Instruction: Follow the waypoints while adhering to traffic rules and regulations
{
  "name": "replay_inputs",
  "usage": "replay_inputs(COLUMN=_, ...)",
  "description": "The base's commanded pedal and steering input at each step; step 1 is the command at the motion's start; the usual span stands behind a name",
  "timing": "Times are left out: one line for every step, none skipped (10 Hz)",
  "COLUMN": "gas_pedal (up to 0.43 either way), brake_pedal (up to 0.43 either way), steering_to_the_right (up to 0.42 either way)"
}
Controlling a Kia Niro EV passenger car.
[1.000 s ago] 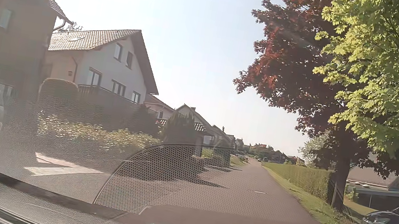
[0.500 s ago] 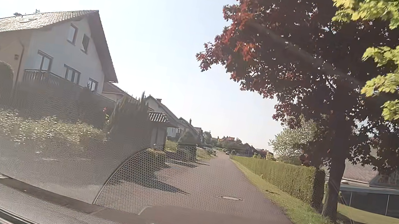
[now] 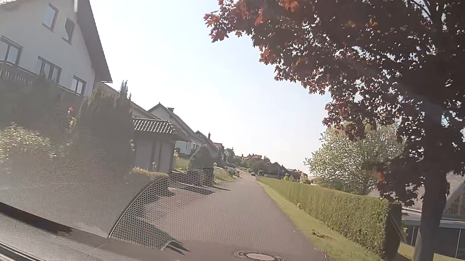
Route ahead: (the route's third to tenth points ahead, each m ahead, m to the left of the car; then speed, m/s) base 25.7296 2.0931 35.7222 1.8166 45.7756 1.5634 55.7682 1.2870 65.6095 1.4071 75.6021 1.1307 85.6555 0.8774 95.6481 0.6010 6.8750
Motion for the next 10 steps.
replay_inputs(gas_pedal=0.287, brake_pedal=0.0, steering_to_the_right=0.012)
replay_inputs(gas_pedal=0.287, brake_pedal=0.0, steering_to_the_right=0.011)
replay_inputs(gas_pedal=0.287, brake_pedal=0.0, steering_to_the_right=0.008)
replay_inputs(gas_pedal=0.28, brake_pedal=0.0, steering_to_the_right=0.006)
replay_inputs(gas_pedal=0.268, brake_pedal=0.0, steering_to_the_right=0.006)
replay_inputs(gas_pedal=0.26, brake_pedal=0.0, steering_to_the_right=0.007)
replay_inputs(gas_pedal=0.248, brake_pedal=0.0, steering_to_the_right=0.007)
replay_inputs(gas_pedal=0.24, brake_pedal=0.0, steering_to_the_right=0.006)
replay_inputs(gas_pedal=0.24, brake_pedal=0.0, steering_to_the_right=0.005)
replay_inputs(gas_pedal=0.24, brake_pedal=0.0, steering_to_the_right=0.004)
